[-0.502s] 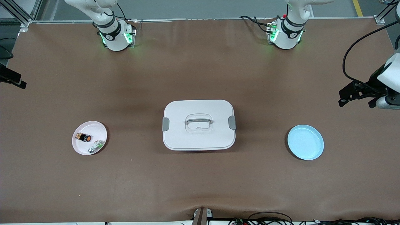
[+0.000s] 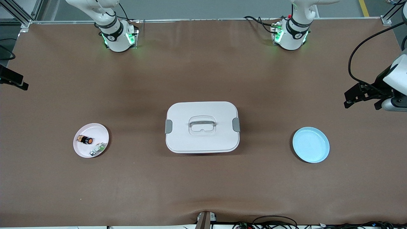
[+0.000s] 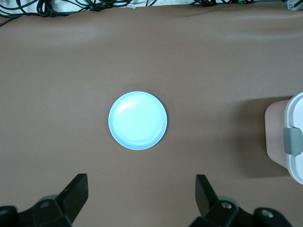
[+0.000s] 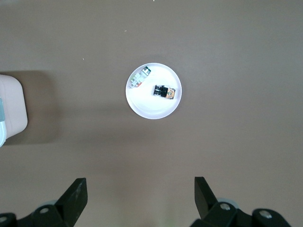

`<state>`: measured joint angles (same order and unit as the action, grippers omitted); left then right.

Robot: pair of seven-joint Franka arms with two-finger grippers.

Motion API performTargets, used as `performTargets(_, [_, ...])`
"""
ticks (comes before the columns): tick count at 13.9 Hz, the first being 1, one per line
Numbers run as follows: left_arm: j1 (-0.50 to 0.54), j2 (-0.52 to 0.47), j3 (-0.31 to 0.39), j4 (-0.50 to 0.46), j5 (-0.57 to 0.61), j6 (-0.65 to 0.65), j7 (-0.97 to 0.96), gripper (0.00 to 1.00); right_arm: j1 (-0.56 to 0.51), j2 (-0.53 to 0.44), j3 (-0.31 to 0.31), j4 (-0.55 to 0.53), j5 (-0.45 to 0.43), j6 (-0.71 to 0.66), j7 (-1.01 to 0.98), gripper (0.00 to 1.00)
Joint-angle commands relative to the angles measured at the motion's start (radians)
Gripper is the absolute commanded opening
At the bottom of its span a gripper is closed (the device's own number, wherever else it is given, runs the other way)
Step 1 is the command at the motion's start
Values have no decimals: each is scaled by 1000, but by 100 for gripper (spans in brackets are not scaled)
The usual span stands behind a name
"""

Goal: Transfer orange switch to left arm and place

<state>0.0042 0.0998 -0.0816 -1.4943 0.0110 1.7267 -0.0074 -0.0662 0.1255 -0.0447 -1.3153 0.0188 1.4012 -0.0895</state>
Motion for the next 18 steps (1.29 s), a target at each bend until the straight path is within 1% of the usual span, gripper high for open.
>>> performTargets(1, [4,1,-3,9,-11,-13,-5,100,-3,-30,2,-30,-10,13,-6,100])
performTargets(4, [4,1,-3,9,-11,-13,-5,100,-21,-27,-1,-30,1,36,-6,100])
performTargets(7, [4,1,-3,9,-11,-13,-6,100,-21,-26,-1,-30,-8,21,-7,100])
performTargets(10, [4,1,-3,9,-11,-13,-5,100,-23,-20,-1,-30,-11,33,-6,100])
performTargets(13, [4,1,-3,9,-11,-13,-5,100,-21,-15,-1,-56,-5,36,-4,100])
performTargets(16, [4,1,-3,9,-11,-13,-5,100,-15,35,-1,-59,0,83,-6,100])
performTargets(18, [5,1,-3,8,-11,-13,-3,100,-11,54,0,-59,1,87,7,100])
